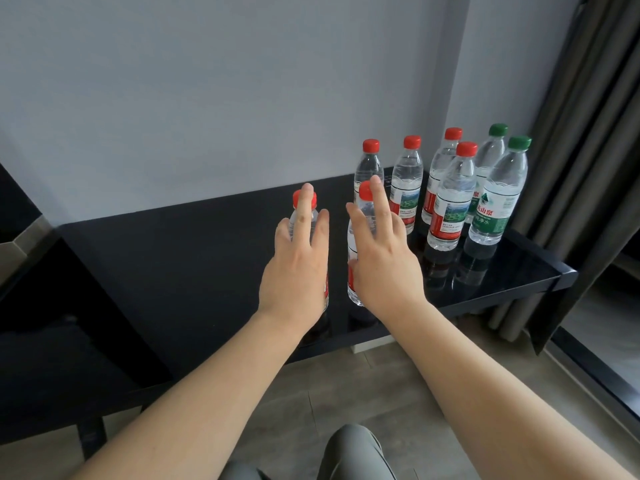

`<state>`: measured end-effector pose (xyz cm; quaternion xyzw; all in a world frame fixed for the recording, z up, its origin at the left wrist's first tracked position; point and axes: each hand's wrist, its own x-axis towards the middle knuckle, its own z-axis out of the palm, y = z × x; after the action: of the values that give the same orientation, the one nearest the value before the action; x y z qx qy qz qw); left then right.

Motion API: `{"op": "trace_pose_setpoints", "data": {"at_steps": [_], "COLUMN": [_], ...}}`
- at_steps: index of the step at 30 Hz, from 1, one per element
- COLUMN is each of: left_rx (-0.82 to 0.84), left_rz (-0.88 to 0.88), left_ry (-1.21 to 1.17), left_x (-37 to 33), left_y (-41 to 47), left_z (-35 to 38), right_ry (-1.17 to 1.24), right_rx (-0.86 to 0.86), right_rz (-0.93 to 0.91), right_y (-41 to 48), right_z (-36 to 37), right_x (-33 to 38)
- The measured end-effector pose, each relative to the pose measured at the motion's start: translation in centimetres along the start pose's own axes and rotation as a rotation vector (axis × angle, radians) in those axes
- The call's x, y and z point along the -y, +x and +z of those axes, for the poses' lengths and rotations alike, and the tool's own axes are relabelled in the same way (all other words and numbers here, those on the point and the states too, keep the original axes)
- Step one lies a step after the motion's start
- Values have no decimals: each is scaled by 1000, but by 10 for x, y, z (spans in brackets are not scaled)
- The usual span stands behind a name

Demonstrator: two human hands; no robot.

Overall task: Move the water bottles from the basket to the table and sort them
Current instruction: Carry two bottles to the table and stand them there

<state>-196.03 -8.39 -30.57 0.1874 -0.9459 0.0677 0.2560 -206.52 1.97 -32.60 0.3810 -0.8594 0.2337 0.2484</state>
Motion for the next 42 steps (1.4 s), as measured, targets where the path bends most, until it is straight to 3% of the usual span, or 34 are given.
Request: {"op": "trace_pose_setpoints", "data": {"at_steps": [22,42], "left_rx": [-58,15], "left_rz": [-2,96], "left_ry": [-110,-99], "left_x": [-42,-45], "left_y": [91,115], "left_z": [55,59], "right_ry": [29,43], "right_rx": [54,87], "right_rz": [92,78], "right_y": [67,86], "right_z": [21,23], "right_x": [-93,-108]}}
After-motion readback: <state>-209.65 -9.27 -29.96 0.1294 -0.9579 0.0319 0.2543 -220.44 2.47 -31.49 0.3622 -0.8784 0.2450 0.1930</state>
